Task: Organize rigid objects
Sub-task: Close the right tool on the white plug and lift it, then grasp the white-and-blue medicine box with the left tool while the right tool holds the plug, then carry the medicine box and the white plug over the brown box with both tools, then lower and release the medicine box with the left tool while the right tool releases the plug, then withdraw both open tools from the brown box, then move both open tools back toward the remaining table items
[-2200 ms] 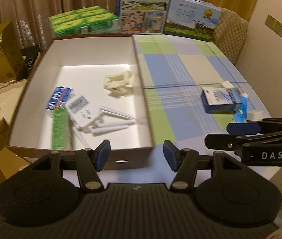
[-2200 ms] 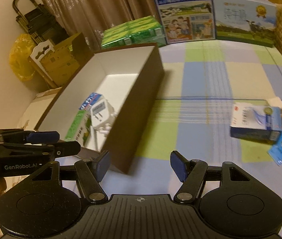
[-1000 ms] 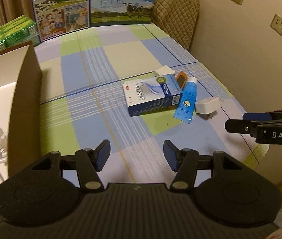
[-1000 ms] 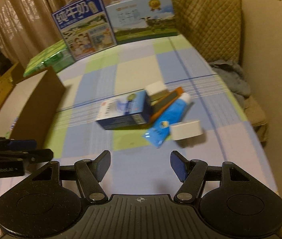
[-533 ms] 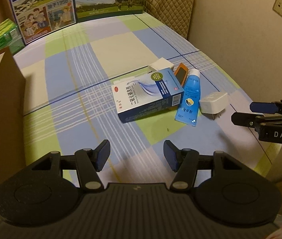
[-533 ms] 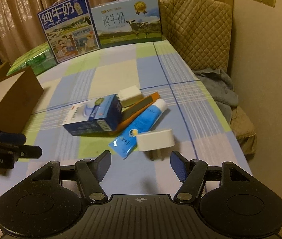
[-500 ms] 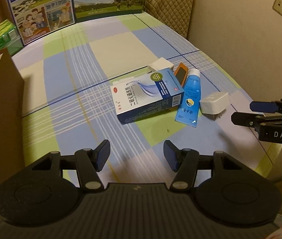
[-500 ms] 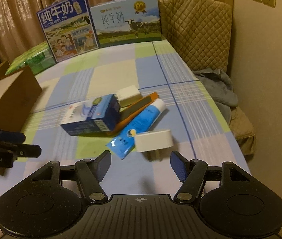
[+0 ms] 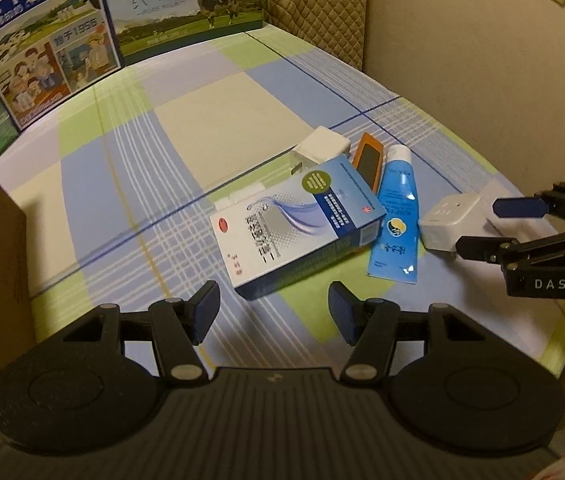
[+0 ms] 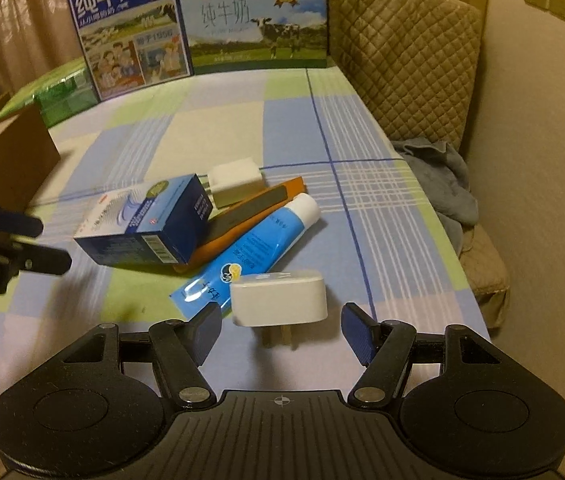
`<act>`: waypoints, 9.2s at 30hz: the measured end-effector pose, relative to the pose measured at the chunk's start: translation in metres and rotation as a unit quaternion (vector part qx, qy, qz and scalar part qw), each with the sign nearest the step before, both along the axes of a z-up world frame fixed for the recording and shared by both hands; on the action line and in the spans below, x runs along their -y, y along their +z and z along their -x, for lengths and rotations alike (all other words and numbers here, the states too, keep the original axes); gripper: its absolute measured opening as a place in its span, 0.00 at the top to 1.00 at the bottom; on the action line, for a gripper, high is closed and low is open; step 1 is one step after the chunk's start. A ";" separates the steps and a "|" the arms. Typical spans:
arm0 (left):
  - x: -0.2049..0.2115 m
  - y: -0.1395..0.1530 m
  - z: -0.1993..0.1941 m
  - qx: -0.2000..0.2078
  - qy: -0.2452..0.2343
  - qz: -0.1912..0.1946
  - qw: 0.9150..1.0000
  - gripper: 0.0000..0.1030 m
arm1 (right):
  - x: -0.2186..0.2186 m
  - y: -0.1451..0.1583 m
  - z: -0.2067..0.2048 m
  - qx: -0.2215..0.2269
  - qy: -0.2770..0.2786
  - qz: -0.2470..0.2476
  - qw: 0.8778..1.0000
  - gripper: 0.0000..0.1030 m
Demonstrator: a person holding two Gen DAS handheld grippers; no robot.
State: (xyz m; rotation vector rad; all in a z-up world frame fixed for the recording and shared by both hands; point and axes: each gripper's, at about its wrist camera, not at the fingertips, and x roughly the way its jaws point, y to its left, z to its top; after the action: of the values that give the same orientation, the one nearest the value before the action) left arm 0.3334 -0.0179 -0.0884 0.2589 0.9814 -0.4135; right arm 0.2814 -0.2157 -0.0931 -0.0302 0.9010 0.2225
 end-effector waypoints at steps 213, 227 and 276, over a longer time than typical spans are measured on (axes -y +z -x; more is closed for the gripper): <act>-0.383 0.039 -0.101 -0.012 0.166 0.009 0.986 0.32 | -0.428 0.041 -0.137 0.006 0.184 -0.037 0.982 0.43; -0.381 0.064 -0.062 0.003 0.195 0.029 0.980 0.32 | -0.412 0.057 -0.101 0.007 0.186 -0.066 0.980 0.40; -0.262 0.100 0.127 0.029 0.256 0.054 0.965 0.32 | -0.275 0.091 0.041 -0.022 0.190 -0.123 0.974 0.32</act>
State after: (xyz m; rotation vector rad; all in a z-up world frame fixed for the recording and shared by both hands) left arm 0.2065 0.2440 0.0114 -0.0845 0.9253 0.0152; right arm 0.2403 0.0592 -0.0020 0.0320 0.9023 0.6931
